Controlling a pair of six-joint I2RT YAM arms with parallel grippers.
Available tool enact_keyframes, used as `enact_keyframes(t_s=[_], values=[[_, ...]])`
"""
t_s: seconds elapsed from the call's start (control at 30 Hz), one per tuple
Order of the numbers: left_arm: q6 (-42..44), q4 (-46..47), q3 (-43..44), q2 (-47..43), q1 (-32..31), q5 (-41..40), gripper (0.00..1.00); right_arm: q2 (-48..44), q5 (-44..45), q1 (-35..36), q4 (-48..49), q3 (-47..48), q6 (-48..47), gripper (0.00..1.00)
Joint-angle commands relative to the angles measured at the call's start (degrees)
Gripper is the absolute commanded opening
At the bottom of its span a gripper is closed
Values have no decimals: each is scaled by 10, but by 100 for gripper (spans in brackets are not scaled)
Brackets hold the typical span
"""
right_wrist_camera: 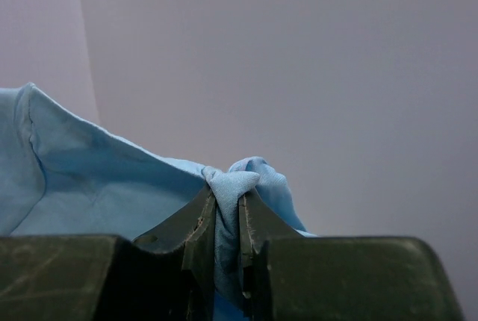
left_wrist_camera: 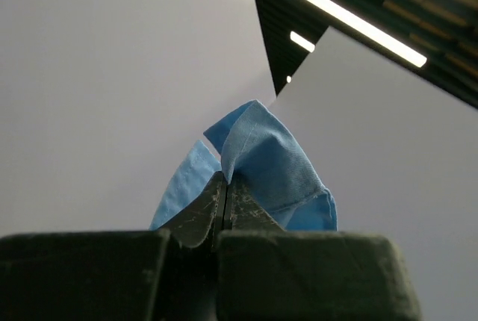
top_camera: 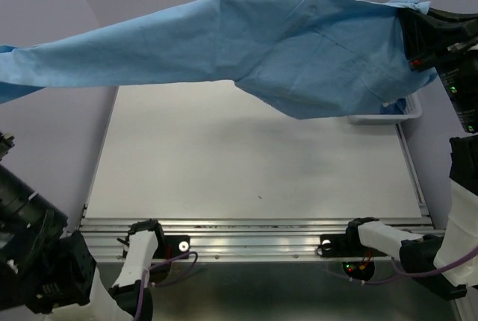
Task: Fold and stack the long sleeve shirts
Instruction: Flatten the shirt out
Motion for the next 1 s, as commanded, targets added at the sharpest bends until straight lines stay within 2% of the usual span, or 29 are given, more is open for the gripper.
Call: enact_keyframes(t_s=[0.0, 0.1, 0.2, 0.37, 0.43, 0.5, 0.57, 0.63, 0.67, 0.7, 0.73, 0.77, 0.8, 0.83, 0.87, 0.9, 0.93, 0.97], values=[[63, -15, 93, 10, -2, -50, 0, -8, -69, -1, -29, 90, 21, 14], [87, -11, 148, 32, -32, -69, 0, -21, -109, -1, -29, 112, 55, 13], [101, 1, 156, 40, -66, -82, 0, -30, -115, -1, -18, 83, 72, 13], [111, 34, 86, 57, -137, -101, 0, -19, -74, -1, -21, 13, 119, 14], [107, 42, 35, 76, -148, -116, 0, -15, -36, -1, -22, -53, 147, 15], [97, 49, -7, 93, -148, -124, 0, -10, -15, -1, -19, -105, 166, 15], [78, 57, -77, 128, -148, -131, 0, -3, -10, -1, -1, -199, 197, 16], [57, 62, -146, 160, -133, -138, 0, 26, -10, -1, 49, -247, 215, 16], [19, 57, -168, 199, -119, -128, 0, 39, 0, -1, 57, -285, 226, 17], [-3, 56, -209, 220, -94, -72, 0, 70, 20, -1, 68, -300, 229, 19], [-24, 58, -226, 261, -56, -43, 0, 84, 28, -1, 89, -320, 227, 21], [-40, 66, -244, 283, -44, -27, 0, 100, 24, -1, 117, -345, 221, 23], [-51, 91, -260, 306, -38, -17, 9, 121, 16, -1, 165, -384, 212, 27], [-51, 93, -274, 331, -36, -19, 25, 183, 4, -1, 169, -385, 200, 30], [-51, 93, -268, 388, -35, -19, 58, 222, -1, -1, 164, -356, 177, 43], [-48, 83, -254, 420, -35, -14, 97, 267, 6, -1, 120, -322, 164, 61], [-41, 59, -200, 481, -35, 13, 99, 355, 22, -1, 78, -277, 149, 66], [-44, 0, -165, 508, -36, 22, 99, 393, 45, -1, 2, -231, 130, 73]])
